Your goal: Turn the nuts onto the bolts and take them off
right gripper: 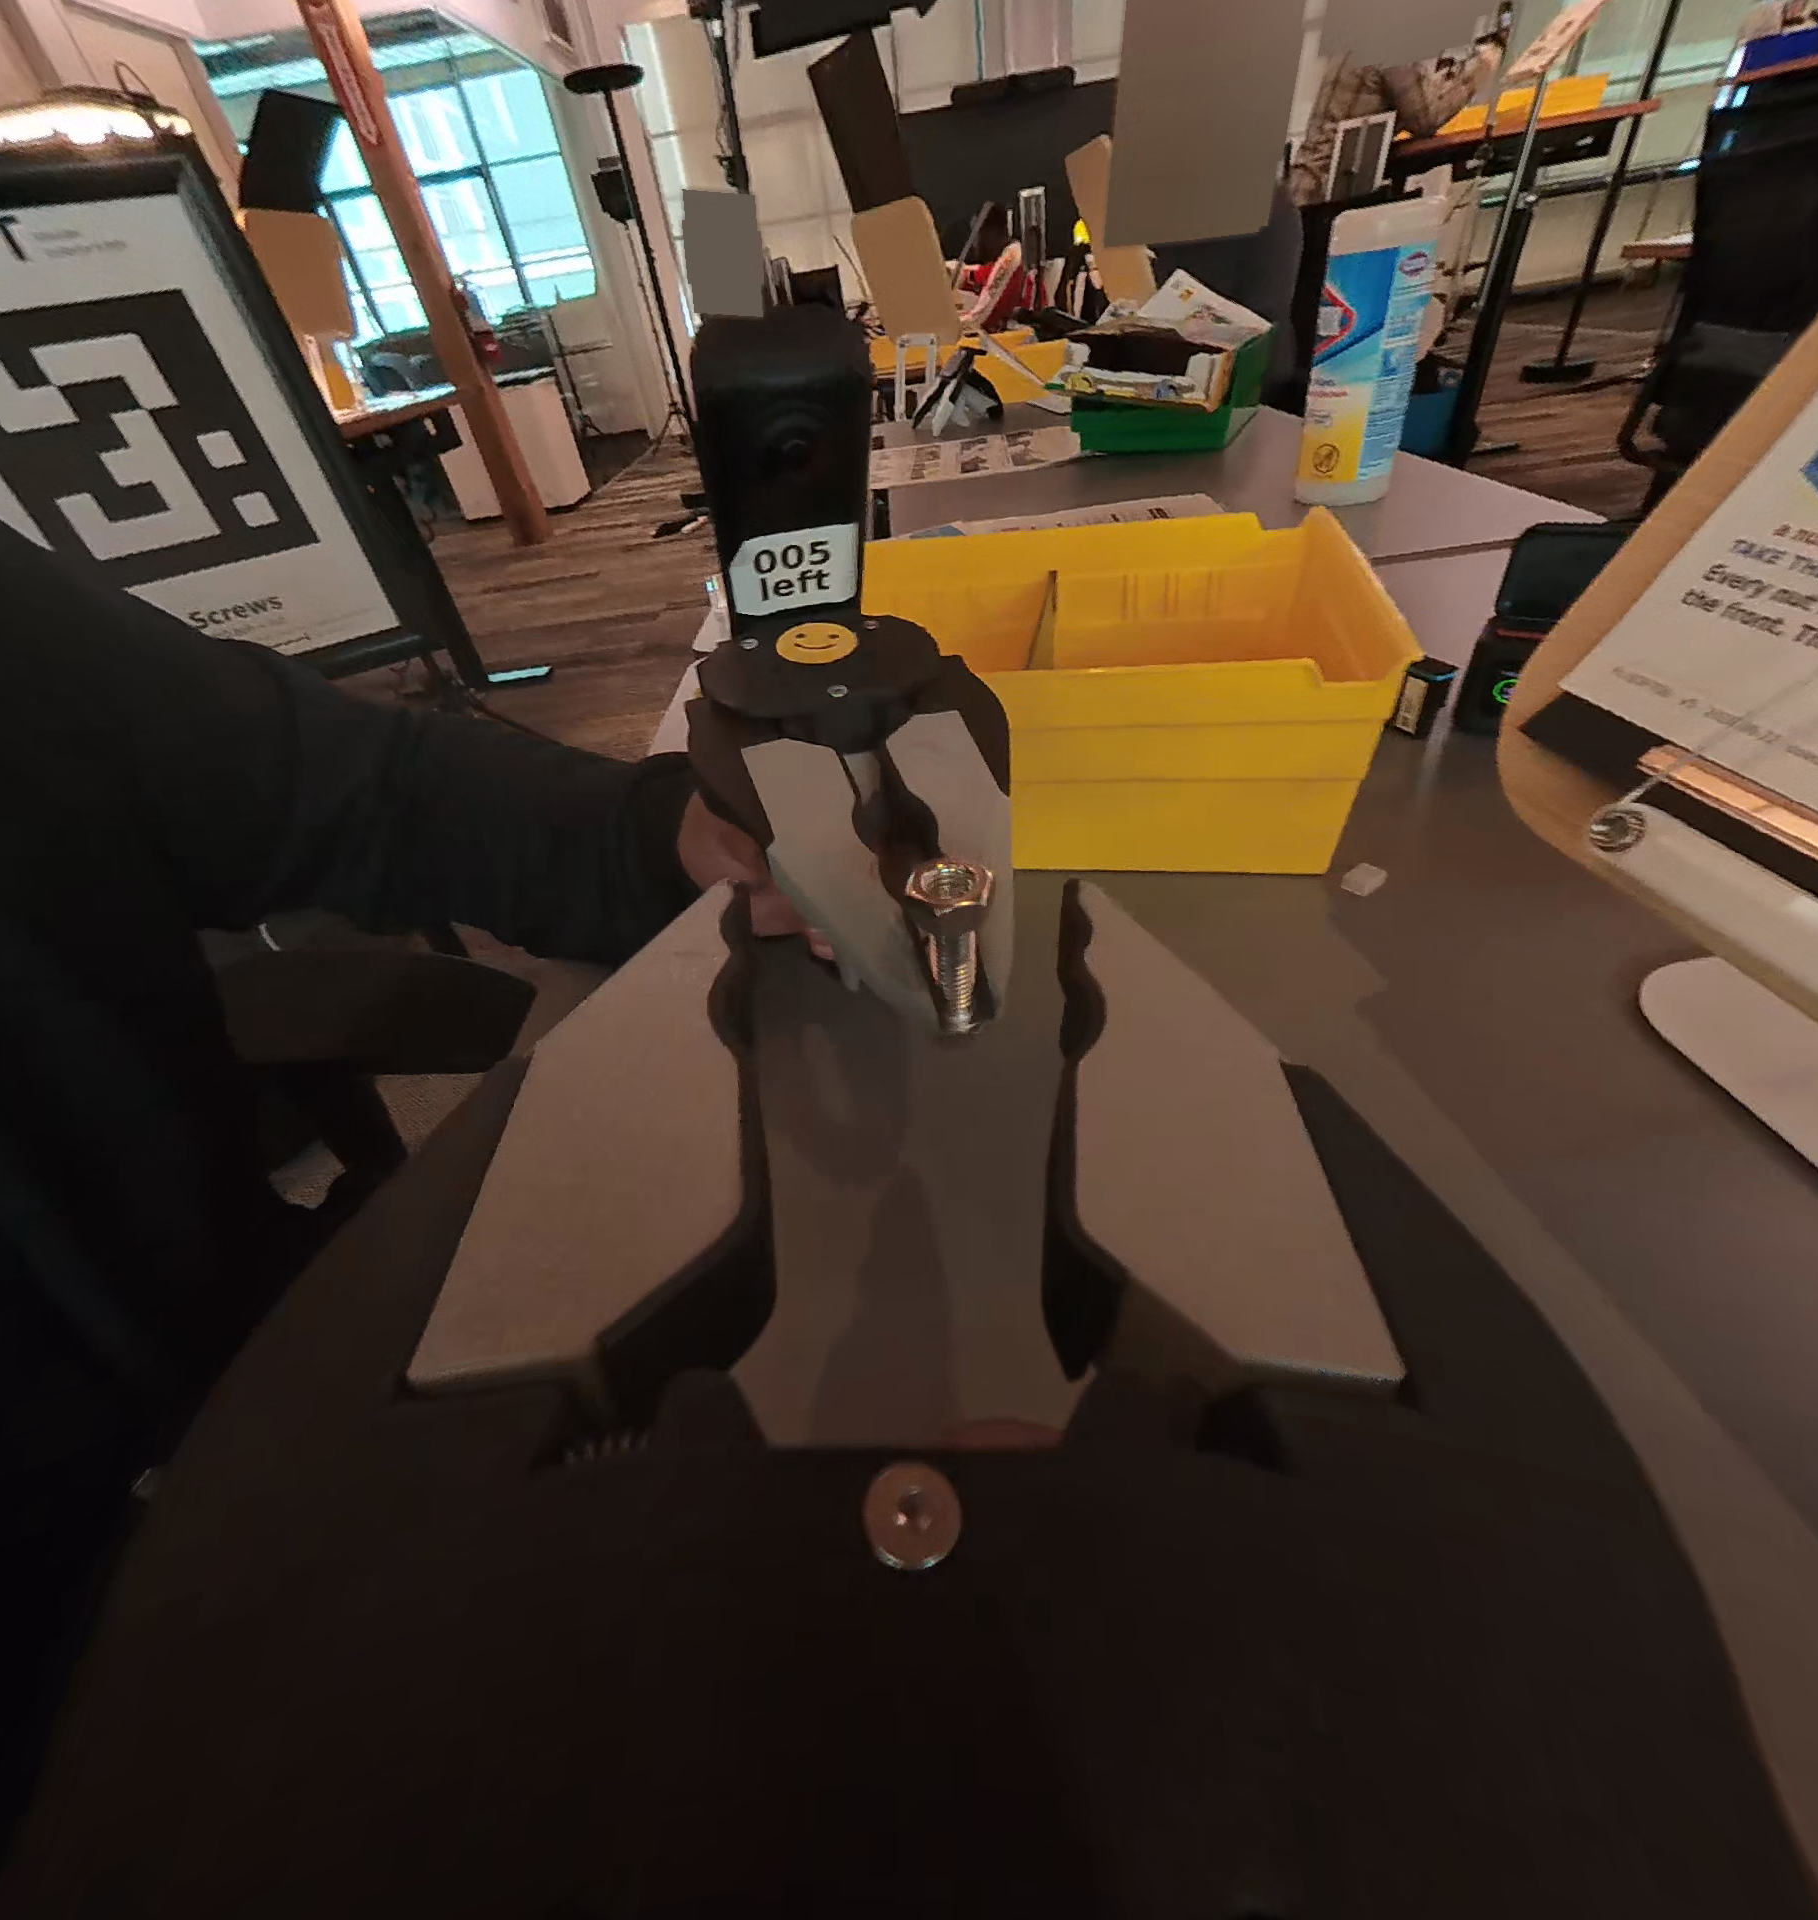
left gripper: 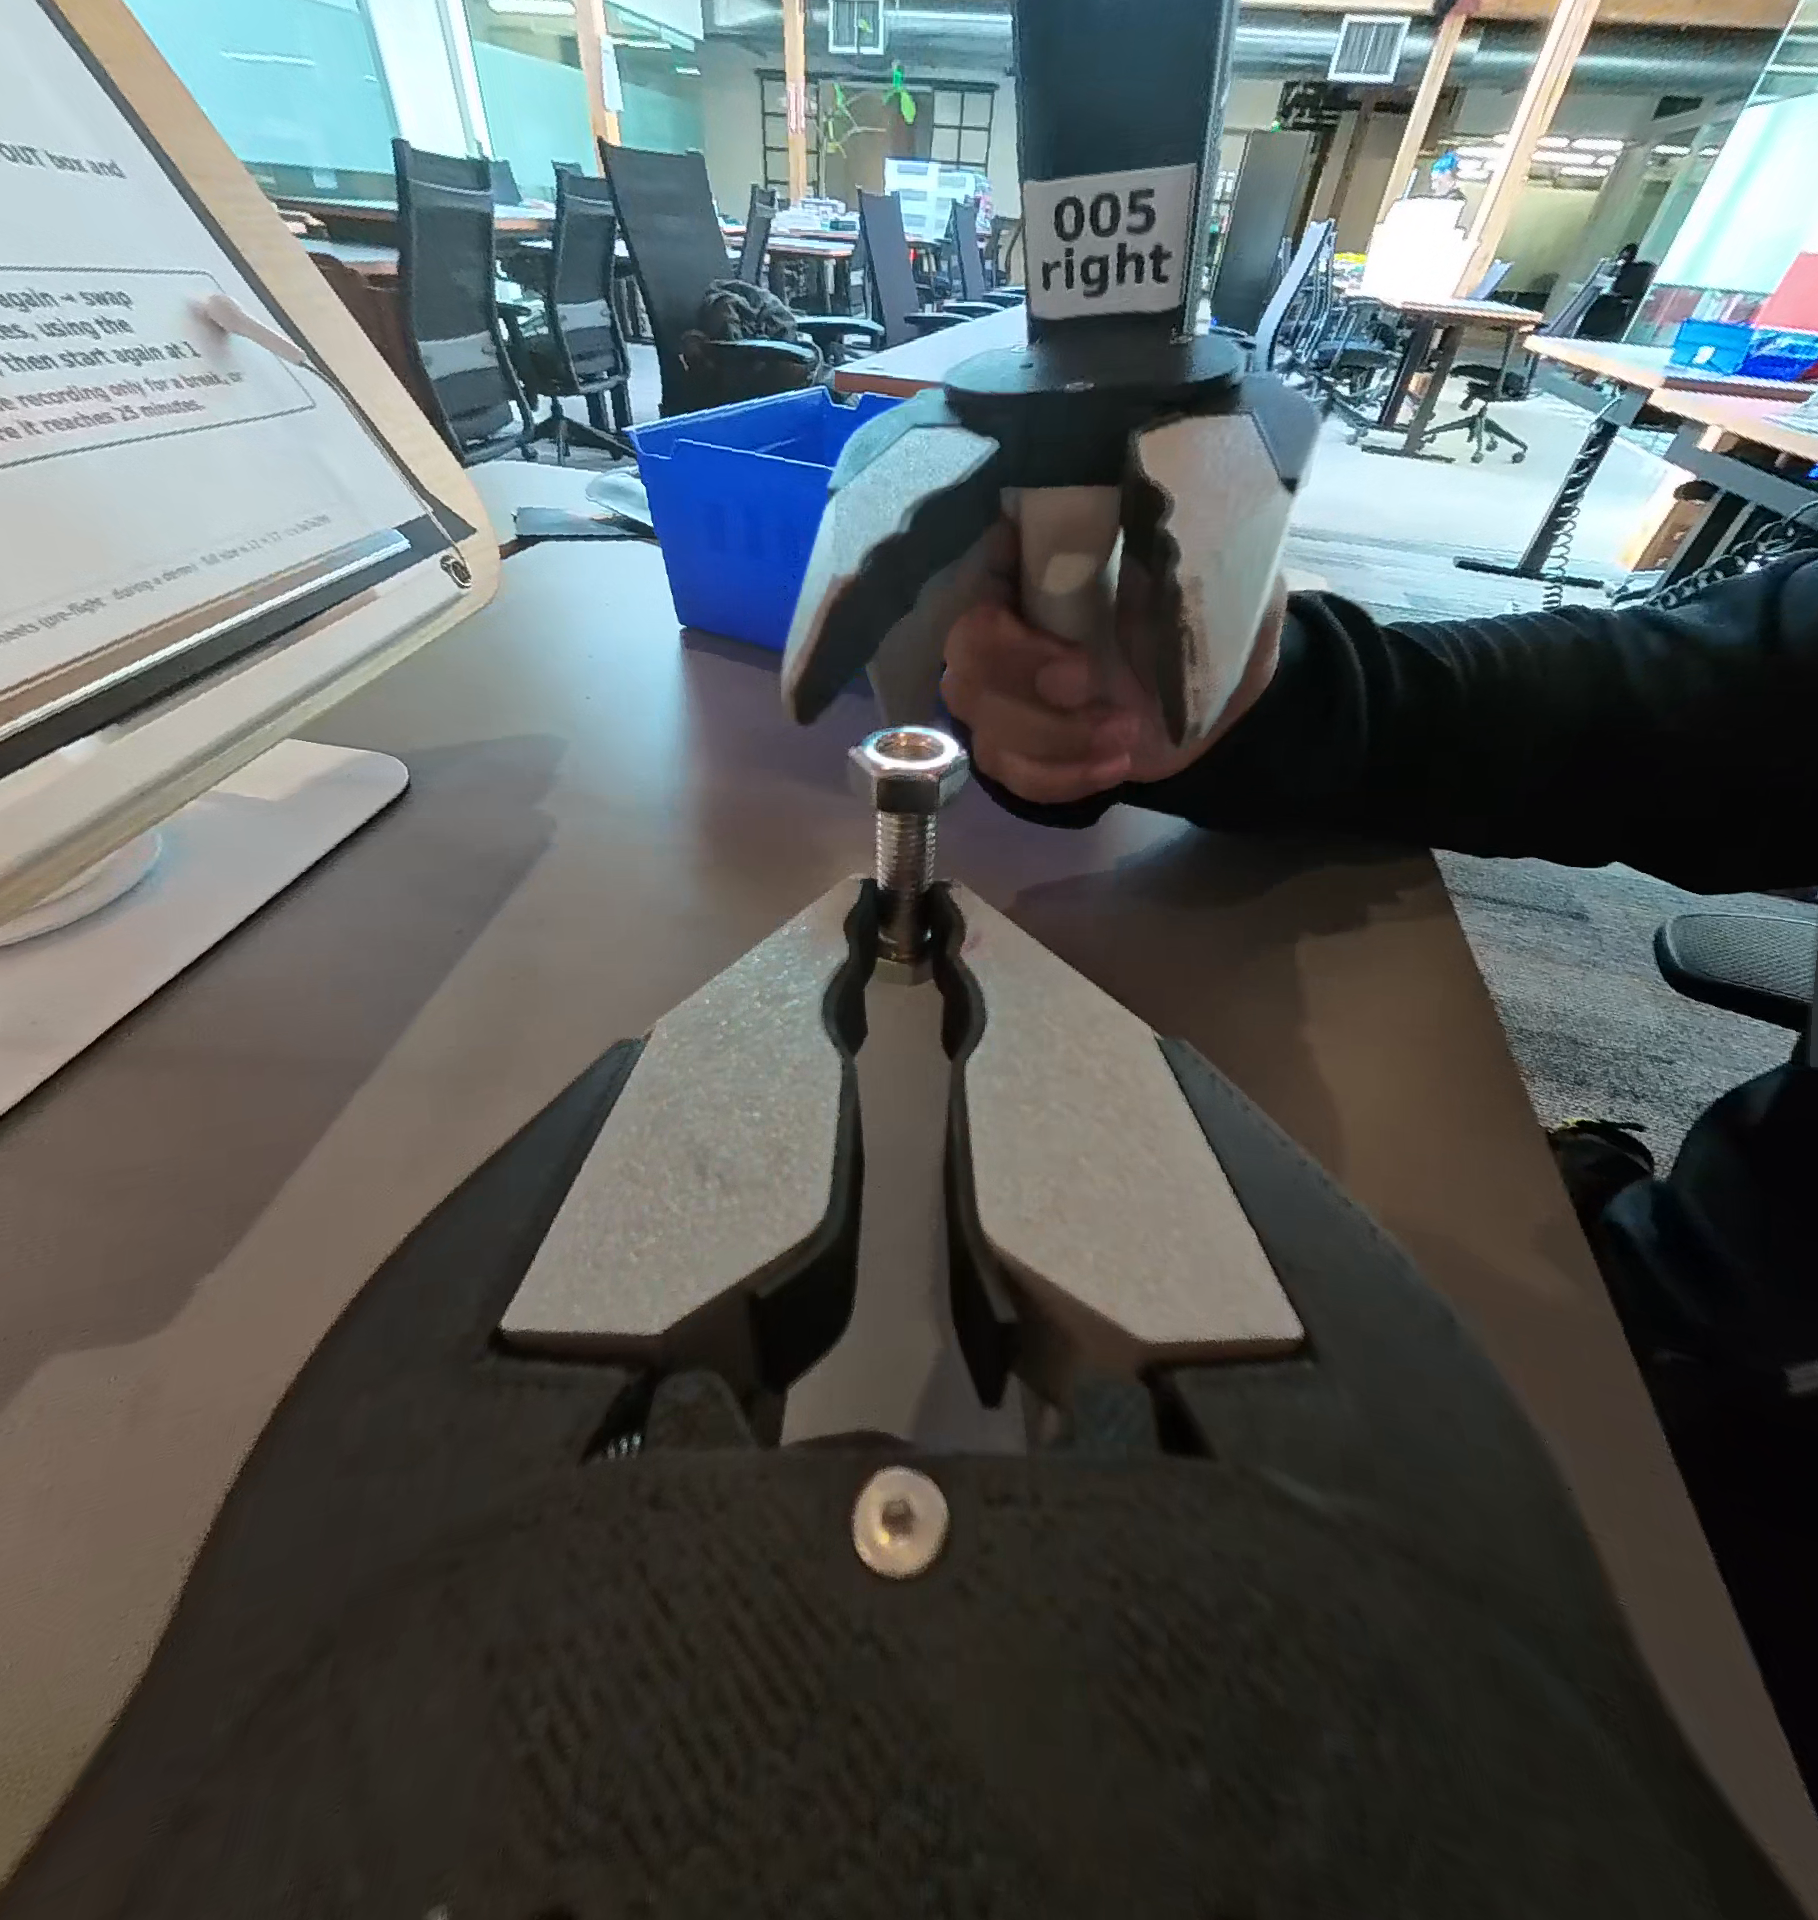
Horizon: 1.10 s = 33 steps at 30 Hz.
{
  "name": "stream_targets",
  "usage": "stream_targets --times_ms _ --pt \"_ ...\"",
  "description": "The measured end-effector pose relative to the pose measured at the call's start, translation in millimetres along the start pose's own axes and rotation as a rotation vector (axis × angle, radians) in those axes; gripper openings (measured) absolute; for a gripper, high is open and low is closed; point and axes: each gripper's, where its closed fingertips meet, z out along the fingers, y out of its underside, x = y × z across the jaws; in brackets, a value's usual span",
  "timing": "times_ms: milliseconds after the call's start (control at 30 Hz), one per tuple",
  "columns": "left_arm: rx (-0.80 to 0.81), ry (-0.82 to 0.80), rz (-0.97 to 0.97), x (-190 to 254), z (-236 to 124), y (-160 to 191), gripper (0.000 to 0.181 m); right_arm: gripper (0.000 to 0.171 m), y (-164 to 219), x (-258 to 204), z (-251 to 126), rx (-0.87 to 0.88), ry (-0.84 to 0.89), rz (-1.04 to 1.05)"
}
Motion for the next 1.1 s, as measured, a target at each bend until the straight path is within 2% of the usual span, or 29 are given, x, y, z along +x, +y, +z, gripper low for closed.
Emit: stream_targets --times_ms 233,1100 --pt "0.002 0.028 -0.015 4.0 2.4 0.3 0.007 0.055 1.7 -7.7 6.2 -0.014 -0.007 -0.035" --pt "0.000 -0.039 -0.031 -8.9 -0.2 1.4 0.007 0.050 6.3 -1.4 7.2 -0.038 0.026 -0.011"
